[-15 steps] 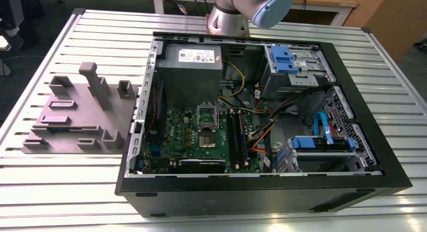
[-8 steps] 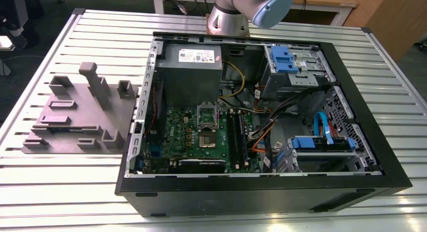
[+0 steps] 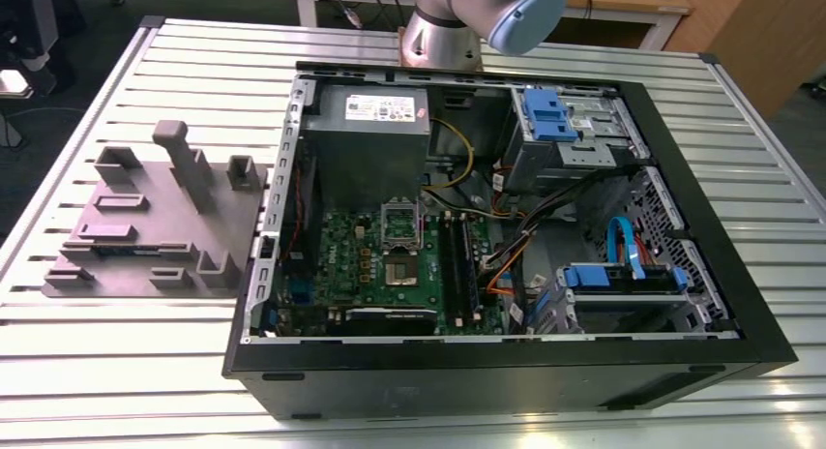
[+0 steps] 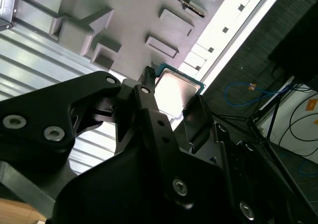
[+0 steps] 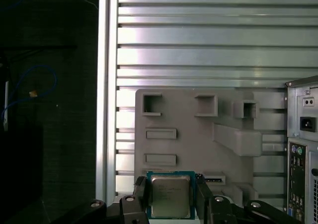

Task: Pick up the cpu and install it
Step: 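Pick up the cpu and move it towards the insertion slot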

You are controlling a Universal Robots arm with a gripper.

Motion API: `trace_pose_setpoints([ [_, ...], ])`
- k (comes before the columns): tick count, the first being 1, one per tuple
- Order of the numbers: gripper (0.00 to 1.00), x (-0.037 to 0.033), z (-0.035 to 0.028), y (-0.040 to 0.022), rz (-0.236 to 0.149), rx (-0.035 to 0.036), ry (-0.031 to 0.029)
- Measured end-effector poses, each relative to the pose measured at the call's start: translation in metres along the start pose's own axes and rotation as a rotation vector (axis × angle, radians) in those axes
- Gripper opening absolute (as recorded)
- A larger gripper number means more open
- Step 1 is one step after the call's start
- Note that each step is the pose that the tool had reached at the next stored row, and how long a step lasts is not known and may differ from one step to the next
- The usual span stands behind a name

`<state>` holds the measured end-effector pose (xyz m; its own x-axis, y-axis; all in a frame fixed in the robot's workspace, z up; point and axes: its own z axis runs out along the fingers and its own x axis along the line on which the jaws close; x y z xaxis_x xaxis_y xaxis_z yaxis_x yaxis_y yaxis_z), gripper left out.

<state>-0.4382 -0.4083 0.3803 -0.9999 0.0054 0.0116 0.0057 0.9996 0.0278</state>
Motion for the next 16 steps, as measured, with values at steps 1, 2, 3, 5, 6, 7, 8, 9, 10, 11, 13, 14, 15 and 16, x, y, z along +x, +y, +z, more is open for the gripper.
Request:
trace_pose_setpoints([
  [1,0.47,-0.0002,0.0,0.0,0.0,0.0,0.0],
  [2,0.47,-0.0004,0.0,0.0,0.0,0.0,0.0],
  [3,0.47,-0.0006,0.0,0.0,0.0,0.0,0.0],
  [5,0.47,-0.0009,0.0,0.0,0.0,0.0,0.0],
  [6,0.47,-0.001,0.0,0.0,0.0,0.0,0.0],
  [7,0.47,-0.0011,0.0,0.0,0.0,0.0,0.0],
  [8,0.47,-0.0014,0.0,0.0,0.0,0.0,0.0],
  [9,0.47,-0.0015,0.0001,0.0,0.0,0.0,0.0],
  [10,0.47,-0.0027,0.0001,0.0,0.0,0.0,0.0],
  [11,0.47,-0.0036,0.0001,0.0,0.0,0.0,0.0],
  [13,0.47,-0.0039,0.0001,0.0,0.0,0.0,0.0],
  [14,0.47,-0.0041,0.0001,0.0,0.0,0.0,0.0],
  [15,0.47,-0.0043,0.0001,0.0,0.0,0.0,0.0],
  [16,0.47,-0.0045,0.0001,0.0,0.0,0.0,0.0],
])
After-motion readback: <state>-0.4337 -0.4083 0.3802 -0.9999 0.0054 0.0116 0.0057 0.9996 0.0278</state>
